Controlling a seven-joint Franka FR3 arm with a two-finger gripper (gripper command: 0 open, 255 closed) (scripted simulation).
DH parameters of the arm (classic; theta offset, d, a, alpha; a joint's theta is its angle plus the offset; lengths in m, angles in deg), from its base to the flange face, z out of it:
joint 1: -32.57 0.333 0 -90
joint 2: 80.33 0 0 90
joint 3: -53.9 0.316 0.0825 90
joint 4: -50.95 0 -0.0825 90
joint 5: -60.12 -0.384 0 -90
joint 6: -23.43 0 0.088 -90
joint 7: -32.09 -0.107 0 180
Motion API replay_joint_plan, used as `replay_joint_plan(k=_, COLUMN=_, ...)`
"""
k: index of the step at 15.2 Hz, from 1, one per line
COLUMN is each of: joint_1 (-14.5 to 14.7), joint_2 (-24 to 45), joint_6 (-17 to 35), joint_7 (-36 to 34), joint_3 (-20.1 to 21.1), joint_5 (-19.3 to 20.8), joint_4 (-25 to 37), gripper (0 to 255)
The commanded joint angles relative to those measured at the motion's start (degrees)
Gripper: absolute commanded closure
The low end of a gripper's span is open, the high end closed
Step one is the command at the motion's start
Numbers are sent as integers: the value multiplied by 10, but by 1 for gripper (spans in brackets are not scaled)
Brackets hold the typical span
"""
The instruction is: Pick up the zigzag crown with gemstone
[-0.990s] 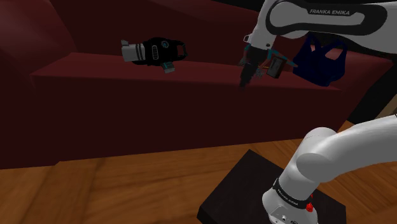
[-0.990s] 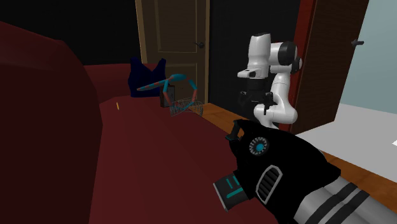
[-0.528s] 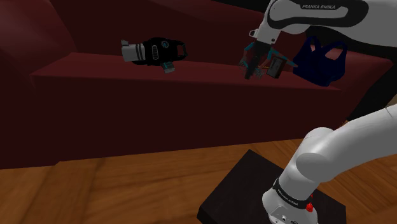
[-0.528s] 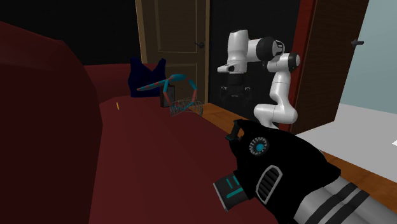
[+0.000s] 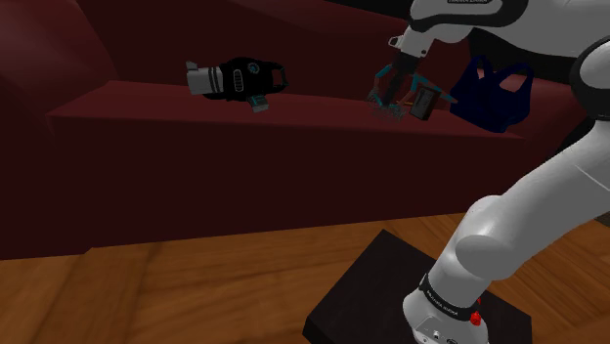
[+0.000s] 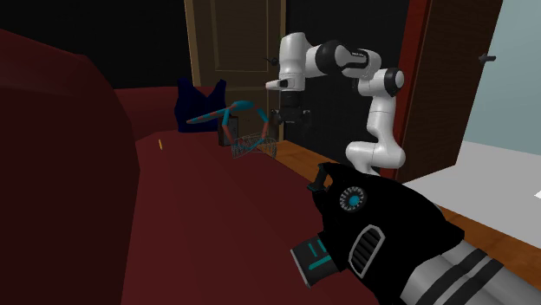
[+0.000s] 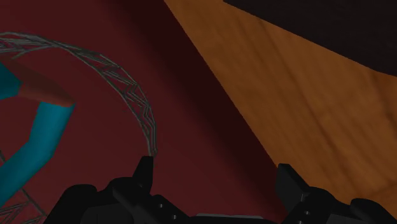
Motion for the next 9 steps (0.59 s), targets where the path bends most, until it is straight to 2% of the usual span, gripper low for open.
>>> replay_joint_plan(k=1, joint_1=3, joint_2=41, joint_6=-6, joint_7=43, joint_3=-27, joint_5=-18, joint_4=47, gripper=0)
replay_joint_plan(k=3, joint_1=3, joint_2=85, joint_6=-16, joint_7=86, joint_3=-54, joint_5=-43, joint_4=98, gripper=0)
replay_joint_plan(k=9, joint_1=1, joint_2=74, joint_6=32, joint_7=86, joint_3=-52, joint_5=-38, joint_4=41, gripper=0)
